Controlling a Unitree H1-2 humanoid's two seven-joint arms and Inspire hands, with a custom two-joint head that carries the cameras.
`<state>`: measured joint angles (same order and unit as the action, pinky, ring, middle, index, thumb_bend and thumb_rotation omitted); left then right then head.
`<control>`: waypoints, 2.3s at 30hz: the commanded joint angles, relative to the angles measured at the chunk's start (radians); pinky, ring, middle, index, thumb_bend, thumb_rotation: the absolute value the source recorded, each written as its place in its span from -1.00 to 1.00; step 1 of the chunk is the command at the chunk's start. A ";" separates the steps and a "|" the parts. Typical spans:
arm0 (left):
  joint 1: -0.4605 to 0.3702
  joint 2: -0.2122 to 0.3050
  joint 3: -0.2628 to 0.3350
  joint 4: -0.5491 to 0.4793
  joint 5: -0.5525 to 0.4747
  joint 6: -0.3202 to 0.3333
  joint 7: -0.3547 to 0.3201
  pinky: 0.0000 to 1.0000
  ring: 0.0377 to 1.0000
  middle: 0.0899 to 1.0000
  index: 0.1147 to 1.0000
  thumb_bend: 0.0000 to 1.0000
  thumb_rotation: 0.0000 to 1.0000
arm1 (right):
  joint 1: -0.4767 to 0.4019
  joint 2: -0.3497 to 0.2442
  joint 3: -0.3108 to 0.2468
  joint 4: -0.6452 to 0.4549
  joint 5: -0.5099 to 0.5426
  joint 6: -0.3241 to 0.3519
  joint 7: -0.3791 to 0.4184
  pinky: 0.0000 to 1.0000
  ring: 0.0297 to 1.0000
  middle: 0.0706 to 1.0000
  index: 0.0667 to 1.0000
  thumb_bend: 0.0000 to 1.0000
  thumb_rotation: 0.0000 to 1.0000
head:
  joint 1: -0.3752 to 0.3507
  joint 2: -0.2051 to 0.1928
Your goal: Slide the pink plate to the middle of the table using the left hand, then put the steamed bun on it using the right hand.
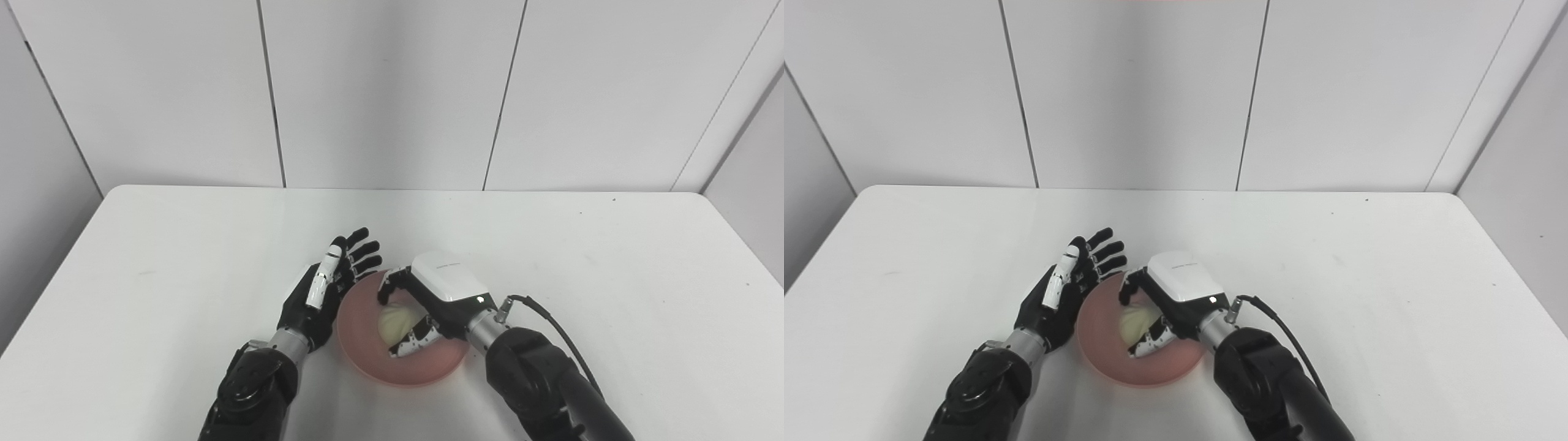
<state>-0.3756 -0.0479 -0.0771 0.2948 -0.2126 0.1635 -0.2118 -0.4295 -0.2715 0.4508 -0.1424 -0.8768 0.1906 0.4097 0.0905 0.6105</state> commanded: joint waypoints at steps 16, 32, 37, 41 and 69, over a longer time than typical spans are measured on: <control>0.045 -0.007 -0.002 0.050 0.007 0.088 0.010 0.68 0.70 0.71 0.68 -0.25 0.96 | -0.039 0.010 -0.082 -0.153 -0.021 0.060 0.138 0.27 0.50 0.61 0.69 0.53 0.38 | -0.004 -0.003; 0.062 0.009 0.002 0.017 0.037 0.071 0.044 0.80 0.78 0.81 0.83 -0.22 1.00 | 0.036 0.068 -0.300 -0.161 0.254 0.134 0.009 0.67 0.97 1.00 1.00 0.50 1.00 | -0.049 -0.014; 0.085 0.003 0.008 -0.040 0.057 0.050 0.072 0.88 0.87 0.90 0.91 -0.26 1.00 | 0.073 0.107 -0.355 -0.147 0.326 0.172 -0.048 0.71 0.98 1.00 1.00 0.56 1.00 | -0.068 -0.017; 0.107 -0.002 0.015 -0.084 0.063 0.032 0.085 0.99 0.97 0.99 0.99 -0.27 1.00 | 0.112 0.141 -0.404 -0.124 0.398 0.159 -0.118 0.91 1.00 1.00 1.00 0.49 1.00 | -0.082 -0.026; 0.194 0.035 0.014 -0.125 0.136 -0.084 0.084 1.00 1.00 1.00 1.00 -0.25 1.00 | 0.277 0.255 -0.509 0.179 0.862 -0.276 -0.336 1.00 1.00 1.00 1.00 -0.37 1.00 | -0.074 -0.060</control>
<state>-0.1927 -0.0163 -0.0767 0.1361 -0.0640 0.0184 -0.1288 -0.1408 -0.0180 -0.0619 0.0245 -0.0370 -0.0311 0.0729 0.0169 0.5507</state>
